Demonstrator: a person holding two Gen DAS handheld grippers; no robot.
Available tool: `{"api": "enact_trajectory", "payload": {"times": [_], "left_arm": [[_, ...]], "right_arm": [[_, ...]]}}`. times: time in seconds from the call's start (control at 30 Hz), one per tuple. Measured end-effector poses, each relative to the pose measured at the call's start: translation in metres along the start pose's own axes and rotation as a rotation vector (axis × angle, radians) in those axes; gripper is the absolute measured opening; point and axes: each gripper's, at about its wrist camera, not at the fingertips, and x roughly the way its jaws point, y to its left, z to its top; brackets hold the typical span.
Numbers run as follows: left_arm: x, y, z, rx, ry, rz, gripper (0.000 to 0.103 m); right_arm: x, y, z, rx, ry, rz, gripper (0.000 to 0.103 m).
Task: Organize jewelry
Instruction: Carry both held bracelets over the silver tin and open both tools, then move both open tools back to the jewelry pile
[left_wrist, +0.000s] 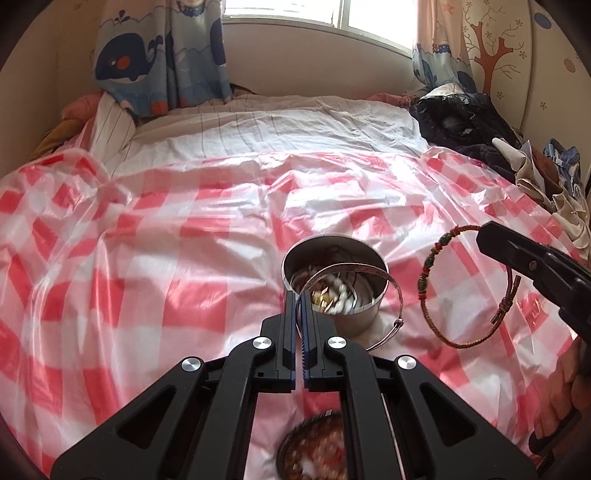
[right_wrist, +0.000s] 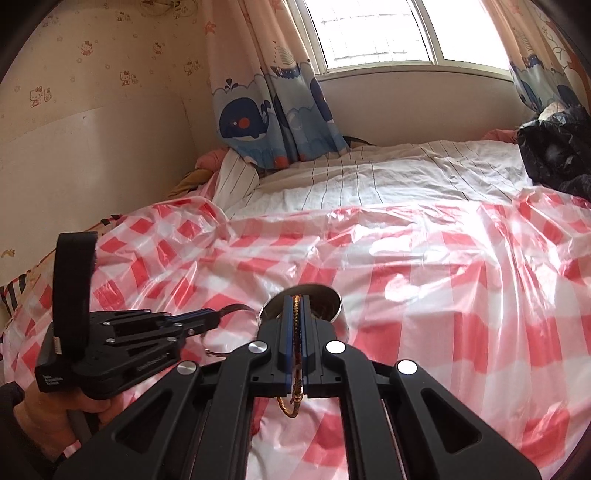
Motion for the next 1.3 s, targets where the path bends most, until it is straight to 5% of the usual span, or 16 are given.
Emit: {"api": "enact_trajectory", "payload": {"times": [0.27, 0.47, 0.53, 0.6, 0.63, 0.8, 1.07, 1.3], "left_arm": [[0.064, -0.013, 0.024, 0.045, 0.075, 0.007, 0.006], [0.044, 0.019, 0.023, -0.004, 0.045, 0.070, 0.025], [0.035, 0.029, 0.020, -0.022, 0.048, 0.085, 0.033], [0.025, 0.034, 0.011, -0.032, 0.053, 0.085, 0.041], [0.021, 0.034, 0.006, -0.031, 0.057, 0.085, 0.047], [-0.003, 0.024, -0.034, 0.002, 0.093, 0.086, 0.064], [-0.035, 0.013, -0.093, -0.039, 0.094, 0.136, 0.078], [-0.036, 0.022, -0.114, -0.115, 0.052, 0.191, 0.081]], "right_arm": [[0.033, 0.000, 0.034, -0.031, -0.008, 0.012, 0.004], [0.076, -0.012, 0.033, 0.090, 0.058, 0.110, 0.004], [0.095, -0.012, 0.027, 0.072, 0.123, 0.057, 0.004], [0.103, -0.016, 0.014, 0.037, 0.159, -0.056, 0.016], [0.099, -0.020, 0.010, 0.042, 0.161, -0.072, 0.030], [0.052, -0.025, -0.012, 0.051, 0.151, -0.101, 0.038], [0.019, -0.022, -0.099, 0.131, 0.267, -0.157, 0.056], [0.018, -0.006, -0.106, 0.066, 0.232, -0.178, 0.072]]}}
